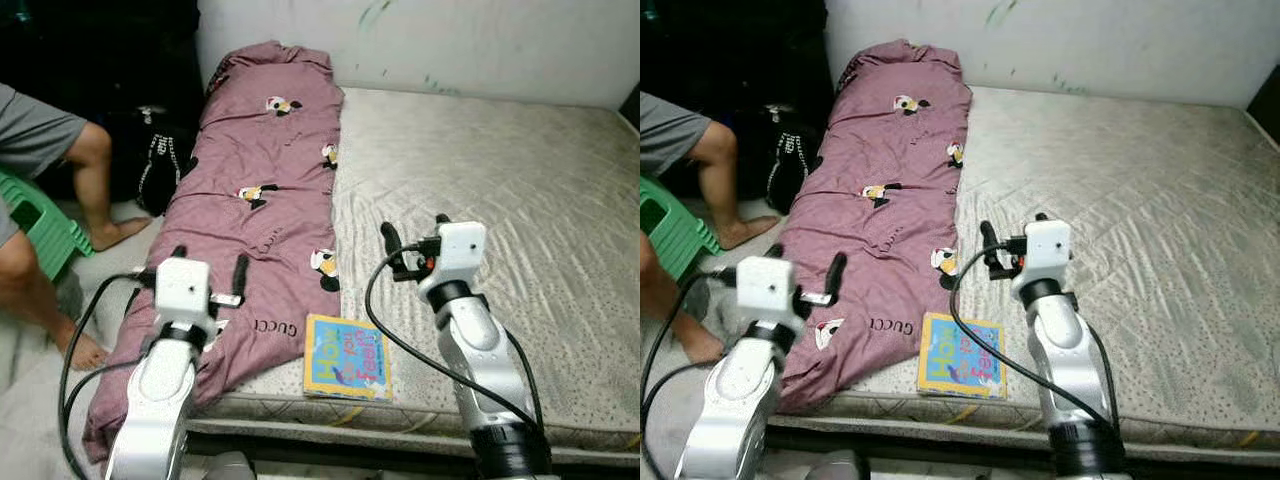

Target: Clean up the room

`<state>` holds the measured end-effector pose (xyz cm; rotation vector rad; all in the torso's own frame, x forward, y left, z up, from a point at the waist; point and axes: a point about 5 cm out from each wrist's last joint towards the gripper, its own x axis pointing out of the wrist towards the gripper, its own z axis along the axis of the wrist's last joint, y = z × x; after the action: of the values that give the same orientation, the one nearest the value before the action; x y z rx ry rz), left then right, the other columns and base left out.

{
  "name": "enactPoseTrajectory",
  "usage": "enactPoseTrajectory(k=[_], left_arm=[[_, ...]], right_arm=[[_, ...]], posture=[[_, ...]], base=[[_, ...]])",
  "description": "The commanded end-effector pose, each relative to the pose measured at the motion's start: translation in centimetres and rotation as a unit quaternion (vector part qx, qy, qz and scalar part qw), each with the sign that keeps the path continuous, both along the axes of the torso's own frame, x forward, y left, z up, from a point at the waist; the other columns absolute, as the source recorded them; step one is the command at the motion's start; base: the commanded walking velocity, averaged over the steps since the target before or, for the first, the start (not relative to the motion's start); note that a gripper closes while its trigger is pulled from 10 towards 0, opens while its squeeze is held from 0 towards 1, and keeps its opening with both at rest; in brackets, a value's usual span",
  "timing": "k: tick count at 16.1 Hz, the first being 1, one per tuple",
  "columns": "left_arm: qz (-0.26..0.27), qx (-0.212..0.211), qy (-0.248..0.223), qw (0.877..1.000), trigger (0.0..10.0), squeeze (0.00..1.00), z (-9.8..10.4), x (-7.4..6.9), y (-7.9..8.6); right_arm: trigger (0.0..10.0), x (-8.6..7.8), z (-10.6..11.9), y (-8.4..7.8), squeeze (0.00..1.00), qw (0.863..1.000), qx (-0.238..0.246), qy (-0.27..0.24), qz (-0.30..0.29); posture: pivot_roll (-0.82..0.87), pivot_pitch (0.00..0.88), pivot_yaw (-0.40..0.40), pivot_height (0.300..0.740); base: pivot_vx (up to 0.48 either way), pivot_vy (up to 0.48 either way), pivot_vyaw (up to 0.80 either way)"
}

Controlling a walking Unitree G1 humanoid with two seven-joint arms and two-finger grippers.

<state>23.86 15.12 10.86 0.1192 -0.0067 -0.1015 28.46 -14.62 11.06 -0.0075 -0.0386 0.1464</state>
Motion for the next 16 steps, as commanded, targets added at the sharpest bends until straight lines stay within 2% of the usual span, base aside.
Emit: enactPoseTrajectory(k=[1,4,12,16], left_arm=[[-0.018,0.000,0.006,1.000,10.0,0.00,-0.15,0.31,-0.33],[-0.033,0.000,0.009,0.999,10.0,0.00,-0.22,0.59,-0.58],[-0.026,0.000,0.014,1.000,10.0,0.00,-0.51,0.62,0.08],[-0.029,0.000,0.014,0.999,10.0,0.00,-0.52,0.71,0.07]], right_arm=[[10.0,-0.32,0.39,-0.85,0.00,1.000,-0.014,-0.008,-0.018],[10.0,-0.55,0.52,-0.85,0.00,1.000,-0.021,-0.013,-0.013],[10.0,-0.13,0.92,-1.19,0.00,0.999,-0.041,-0.022,-0.011],[10.0,-0.34,0.74,-1.30,0.00,0.999,-0.042,-0.019,-0.015]], posture=[[0.01,0.000,-0.004,0.740],[0.00,0.000,0.006,0.740],[0.01,0.000,-0.005,0.740],[0.00,0.000,-0.001,0.740]], base=[[0.000,-0.304,0.00],[0.000,-0.304,0.00],[0.000,-0.342,0.00],[0.000,-0.353,0.66]])
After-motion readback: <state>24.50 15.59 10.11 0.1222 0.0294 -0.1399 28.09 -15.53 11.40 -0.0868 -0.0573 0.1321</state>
